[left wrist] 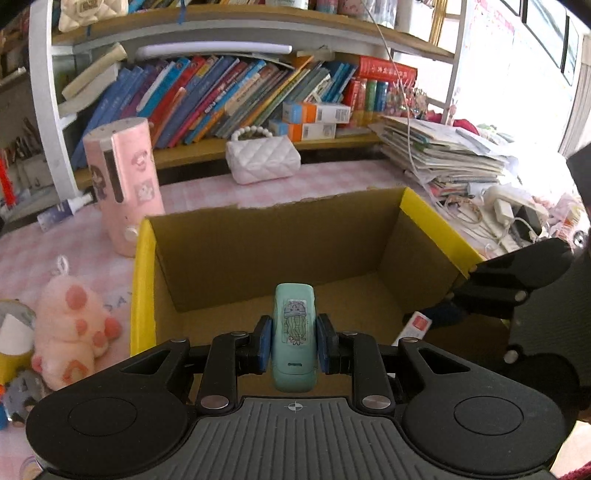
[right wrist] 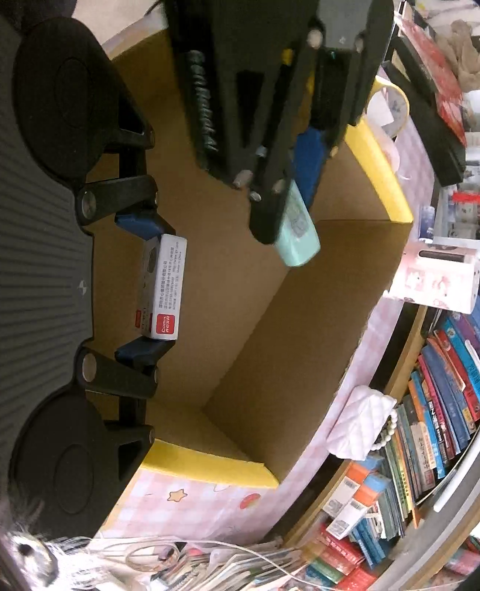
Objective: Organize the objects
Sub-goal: 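Lower both tools into the yellow box and open them to release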
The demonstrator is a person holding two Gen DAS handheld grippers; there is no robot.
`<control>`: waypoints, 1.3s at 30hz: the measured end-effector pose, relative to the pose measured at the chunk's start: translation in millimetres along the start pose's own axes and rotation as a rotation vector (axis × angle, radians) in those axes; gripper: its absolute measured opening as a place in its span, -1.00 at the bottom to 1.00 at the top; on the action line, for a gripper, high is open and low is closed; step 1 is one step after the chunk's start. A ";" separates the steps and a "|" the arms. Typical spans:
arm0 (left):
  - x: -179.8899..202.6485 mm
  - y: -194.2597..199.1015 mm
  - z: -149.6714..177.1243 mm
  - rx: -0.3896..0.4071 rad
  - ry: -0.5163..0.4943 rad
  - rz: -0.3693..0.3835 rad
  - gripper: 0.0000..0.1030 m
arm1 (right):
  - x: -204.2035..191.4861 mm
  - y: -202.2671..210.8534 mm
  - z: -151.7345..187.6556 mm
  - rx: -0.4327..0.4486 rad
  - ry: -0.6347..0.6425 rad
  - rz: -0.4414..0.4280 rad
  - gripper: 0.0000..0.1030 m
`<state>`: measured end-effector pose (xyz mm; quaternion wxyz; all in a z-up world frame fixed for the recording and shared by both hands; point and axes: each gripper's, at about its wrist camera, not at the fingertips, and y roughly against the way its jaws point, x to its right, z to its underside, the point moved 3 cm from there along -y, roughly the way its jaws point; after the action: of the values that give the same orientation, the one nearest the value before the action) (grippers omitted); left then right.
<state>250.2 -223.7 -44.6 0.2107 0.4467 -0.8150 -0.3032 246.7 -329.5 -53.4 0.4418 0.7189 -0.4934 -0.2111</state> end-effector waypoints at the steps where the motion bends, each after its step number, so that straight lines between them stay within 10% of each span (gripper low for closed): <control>1: 2.2 -1.2 -1.3 0.003 -0.005 0.000 -0.55 | 1.2 0.5 2.5 -0.005 0.004 0.005 0.01; 19: 18.8 -5.3 -1.6 -0.015 -0.069 0.006 -0.41 | 11.4 1.7 7.5 0.014 0.025 0.027 0.15; 22: 18.9 7.1 -1.9 0.030 -0.060 0.010 0.00 | 11.9 7.8 7.6 0.049 0.007 0.036 0.40; 39: 4.3 121.7 17.0 0.289 -0.020 -0.036 0.45 | -11.7 106.0 23.9 0.362 -0.304 0.235 0.41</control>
<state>164.5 -171.3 26.4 0.1305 0.4837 -0.8442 -0.1907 168.7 -342.3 22.0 0.2481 0.6841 -0.6639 -0.1722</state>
